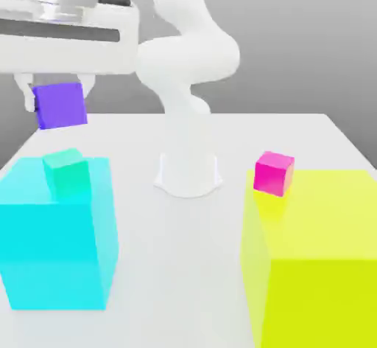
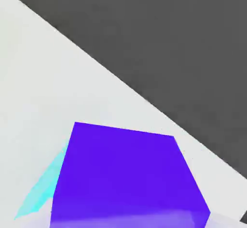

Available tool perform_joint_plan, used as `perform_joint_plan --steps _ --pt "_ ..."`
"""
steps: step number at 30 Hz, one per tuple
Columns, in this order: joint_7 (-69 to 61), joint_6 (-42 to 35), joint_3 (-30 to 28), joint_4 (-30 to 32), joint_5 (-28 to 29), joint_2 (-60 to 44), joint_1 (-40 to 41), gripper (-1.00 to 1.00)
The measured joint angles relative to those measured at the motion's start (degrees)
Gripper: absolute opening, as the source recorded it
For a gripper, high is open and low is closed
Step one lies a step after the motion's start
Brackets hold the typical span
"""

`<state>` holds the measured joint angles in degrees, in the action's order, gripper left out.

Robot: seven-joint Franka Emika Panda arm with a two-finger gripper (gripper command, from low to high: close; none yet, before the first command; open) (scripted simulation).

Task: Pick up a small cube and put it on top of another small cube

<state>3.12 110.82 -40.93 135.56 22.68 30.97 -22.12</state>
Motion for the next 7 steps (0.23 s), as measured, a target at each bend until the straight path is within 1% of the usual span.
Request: perform_joint_plan --steps 3,4,7 --pt "-1.11 4.67 -2.98 4.63 0.16 -0.64 0.2 -1.0" --pt "-1.25 6.89 -3.89 6.17 0.37 -1.36 0.17 1.0" --pt "-1.25 6.89 -3.89 6.17 0.37 -1.36 0.18 1.0"
